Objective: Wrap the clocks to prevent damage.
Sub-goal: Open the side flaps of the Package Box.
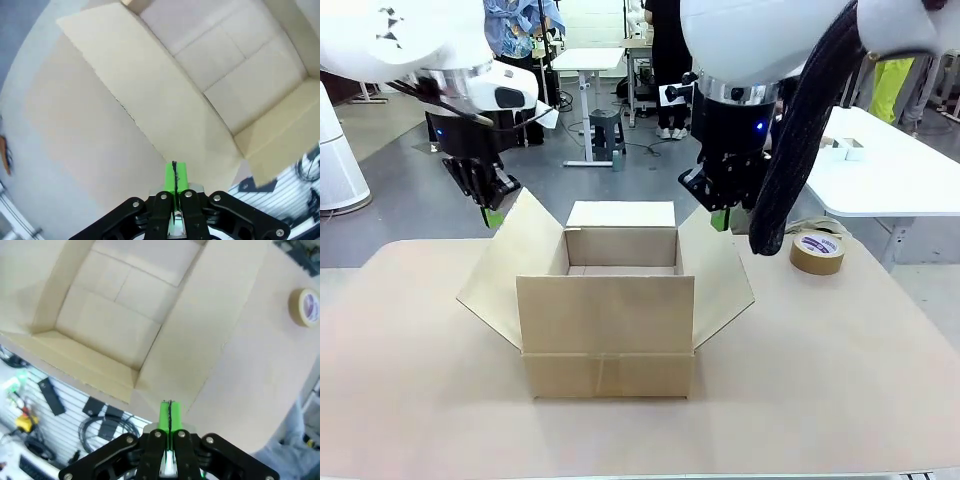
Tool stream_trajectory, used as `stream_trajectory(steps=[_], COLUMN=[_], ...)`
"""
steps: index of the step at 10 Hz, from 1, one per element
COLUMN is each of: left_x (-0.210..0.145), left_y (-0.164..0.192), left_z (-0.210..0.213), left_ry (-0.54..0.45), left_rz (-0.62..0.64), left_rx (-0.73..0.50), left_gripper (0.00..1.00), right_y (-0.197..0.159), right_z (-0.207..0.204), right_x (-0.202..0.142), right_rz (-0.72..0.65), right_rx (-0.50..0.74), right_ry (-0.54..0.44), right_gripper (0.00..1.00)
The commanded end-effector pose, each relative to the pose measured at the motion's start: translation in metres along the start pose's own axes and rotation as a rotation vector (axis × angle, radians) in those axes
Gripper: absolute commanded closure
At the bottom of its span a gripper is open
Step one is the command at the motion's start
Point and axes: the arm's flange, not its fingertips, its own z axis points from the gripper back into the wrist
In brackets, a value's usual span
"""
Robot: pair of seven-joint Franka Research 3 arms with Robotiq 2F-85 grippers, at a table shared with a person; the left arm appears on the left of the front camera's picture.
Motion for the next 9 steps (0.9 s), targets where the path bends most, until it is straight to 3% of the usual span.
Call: stream_trajectory(steps=[1,3,9], left_x=[0.028,0.036,0.054], left_y=[-0.011,-0.015,0.005], left_z=[-0.015,-0.024,-0.076], left_ry=[0.016,0.003,-0.002], left_rz=[0.331,0.481,0.552], left_rx=[0.085,0.100,0.101], left_gripper=[1.00,1.00,1.00], right_y=[0.011,0.008,-0.018], right_z=[-0.026,-0.046,-0.096], right_x=[0.006,0.016,0.041], right_rz=[-0.158,-0.279,-0.408], right_rx=[-0.044,-0.063,-0.097], right_ry=[-0.027,-0.024,-0.140], right_gripper=[0.99,0.99,0.99])
